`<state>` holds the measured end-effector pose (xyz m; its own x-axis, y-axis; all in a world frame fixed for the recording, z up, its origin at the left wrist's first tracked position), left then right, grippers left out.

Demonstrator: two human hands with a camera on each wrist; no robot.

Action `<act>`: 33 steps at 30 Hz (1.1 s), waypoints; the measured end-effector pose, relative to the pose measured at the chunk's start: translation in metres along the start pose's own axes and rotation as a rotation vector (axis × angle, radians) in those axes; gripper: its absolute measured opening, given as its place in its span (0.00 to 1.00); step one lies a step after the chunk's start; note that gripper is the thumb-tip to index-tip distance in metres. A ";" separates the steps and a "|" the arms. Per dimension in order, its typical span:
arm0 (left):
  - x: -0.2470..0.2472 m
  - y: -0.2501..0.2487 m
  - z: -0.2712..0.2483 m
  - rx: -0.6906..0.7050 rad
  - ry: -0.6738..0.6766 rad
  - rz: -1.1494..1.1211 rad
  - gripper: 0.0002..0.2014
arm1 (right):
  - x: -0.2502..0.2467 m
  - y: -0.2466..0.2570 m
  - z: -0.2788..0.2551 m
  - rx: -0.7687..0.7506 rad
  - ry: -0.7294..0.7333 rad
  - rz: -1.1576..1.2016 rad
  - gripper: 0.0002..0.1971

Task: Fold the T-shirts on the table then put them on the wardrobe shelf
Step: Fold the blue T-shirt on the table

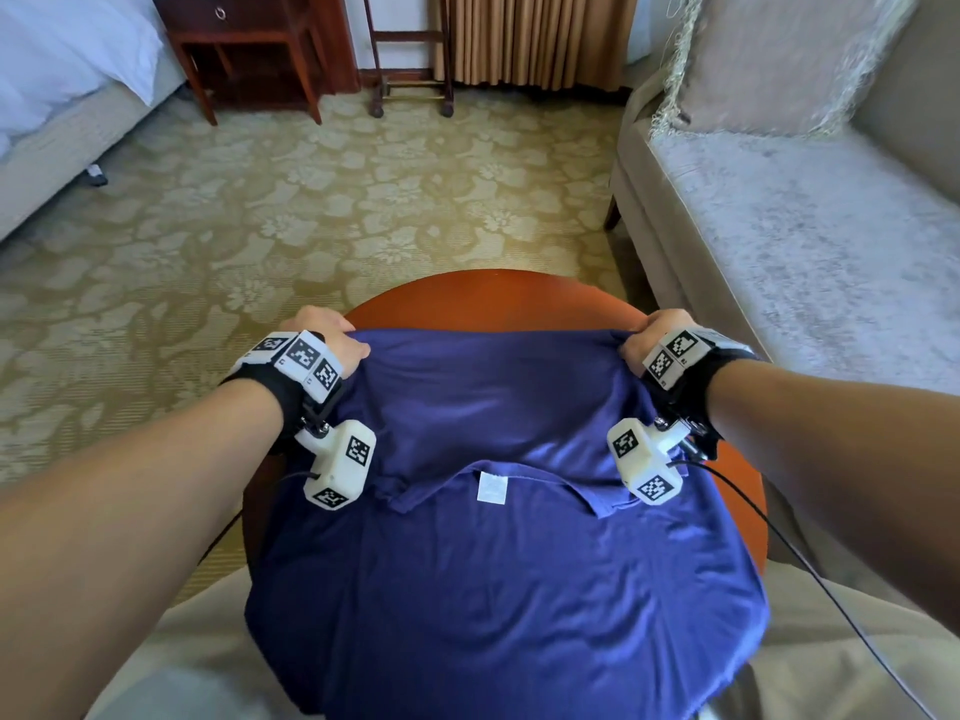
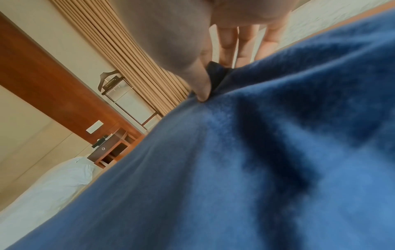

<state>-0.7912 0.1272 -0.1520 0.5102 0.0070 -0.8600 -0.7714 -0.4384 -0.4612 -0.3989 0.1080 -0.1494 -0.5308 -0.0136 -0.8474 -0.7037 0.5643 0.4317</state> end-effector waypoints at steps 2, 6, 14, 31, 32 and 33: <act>-0.002 -0.003 -0.001 0.009 -0.010 -0.064 0.27 | -0.002 0.008 -0.007 0.006 -0.067 -0.011 0.26; -0.003 -0.014 -0.036 0.103 0.021 -0.100 0.33 | 0.003 0.017 -0.038 -0.061 -0.118 -0.072 0.34; 0.031 -0.019 -0.142 0.457 0.336 0.083 0.10 | 0.032 0.024 -0.129 -0.264 0.219 -0.086 0.12; 0.028 0.138 -0.185 -0.317 0.042 -0.544 0.62 | -0.014 -0.118 -0.214 -0.029 0.134 -0.206 0.30; 0.026 0.135 -0.200 -0.317 0.057 -0.598 0.58 | -0.012 -0.125 -0.222 -0.025 0.175 -0.251 0.28; 0.027 0.135 -0.207 -0.313 0.083 -0.626 0.49 | -0.006 -0.130 -0.227 -0.017 0.235 -0.254 0.27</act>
<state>-0.8029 -0.1182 -0.1920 0.8593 0.2792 -0.4285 -0.1843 -0.6125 -0.7687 -0.4119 -0.1527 -0.1297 -0.4304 -0.3428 -0.8350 -0.8340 0.5049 0.2226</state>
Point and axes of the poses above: each hand's wrist, its own z-axis towards the middle knuckle, its own x-axis out of the palm, y = z × x, the point moved 6 cm from there along z, towards the middle knuckle, and after that the axes turned 3 degrees about z, right-handed, at the moved point
